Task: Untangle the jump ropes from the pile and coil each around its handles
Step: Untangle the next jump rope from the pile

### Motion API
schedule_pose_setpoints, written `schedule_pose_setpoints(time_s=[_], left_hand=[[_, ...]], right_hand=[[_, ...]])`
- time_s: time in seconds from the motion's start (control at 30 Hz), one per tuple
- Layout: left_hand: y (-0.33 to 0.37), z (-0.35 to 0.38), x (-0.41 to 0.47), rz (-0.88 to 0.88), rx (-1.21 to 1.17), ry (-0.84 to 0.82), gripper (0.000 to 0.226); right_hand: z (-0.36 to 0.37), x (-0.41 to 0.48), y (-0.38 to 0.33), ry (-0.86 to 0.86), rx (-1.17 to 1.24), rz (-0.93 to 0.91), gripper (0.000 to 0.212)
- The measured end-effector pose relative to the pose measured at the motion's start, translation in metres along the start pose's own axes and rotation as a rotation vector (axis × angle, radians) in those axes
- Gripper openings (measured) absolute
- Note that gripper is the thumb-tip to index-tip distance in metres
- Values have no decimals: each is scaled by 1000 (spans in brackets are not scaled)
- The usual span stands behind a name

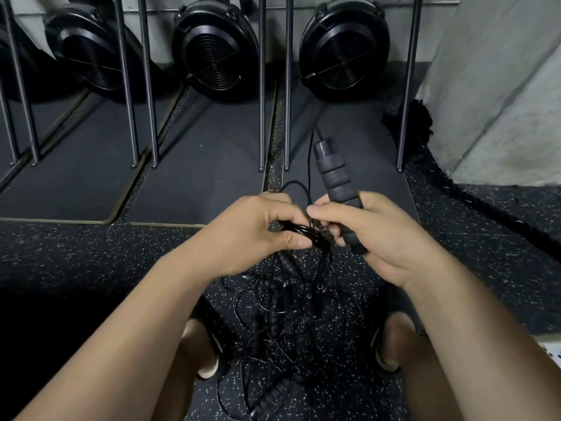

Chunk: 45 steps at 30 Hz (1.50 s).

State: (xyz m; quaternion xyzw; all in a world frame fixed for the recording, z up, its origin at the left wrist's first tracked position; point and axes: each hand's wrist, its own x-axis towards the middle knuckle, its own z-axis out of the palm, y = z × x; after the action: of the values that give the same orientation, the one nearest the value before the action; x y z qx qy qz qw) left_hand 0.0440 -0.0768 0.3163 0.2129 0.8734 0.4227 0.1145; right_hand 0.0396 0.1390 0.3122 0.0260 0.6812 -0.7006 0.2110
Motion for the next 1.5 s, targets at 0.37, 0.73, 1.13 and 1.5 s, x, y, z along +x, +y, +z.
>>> schedule_pose_setpoints(time_s=[0.37,0.73,1.13,1.5], left_hand=[[7,8,-1,117,70,133,25],[8,5,0,43,65,283,26],[-1,12,0,-64,74,385,27],[-7,16,4,-99,-263,371,40]], right_hand=[[12,2,-2,223,115,-79,55],[3,3,5,4,162,-46,21],[0,6,14,-35,29,-123,33],[6,7,22,19,267,-121,23]])
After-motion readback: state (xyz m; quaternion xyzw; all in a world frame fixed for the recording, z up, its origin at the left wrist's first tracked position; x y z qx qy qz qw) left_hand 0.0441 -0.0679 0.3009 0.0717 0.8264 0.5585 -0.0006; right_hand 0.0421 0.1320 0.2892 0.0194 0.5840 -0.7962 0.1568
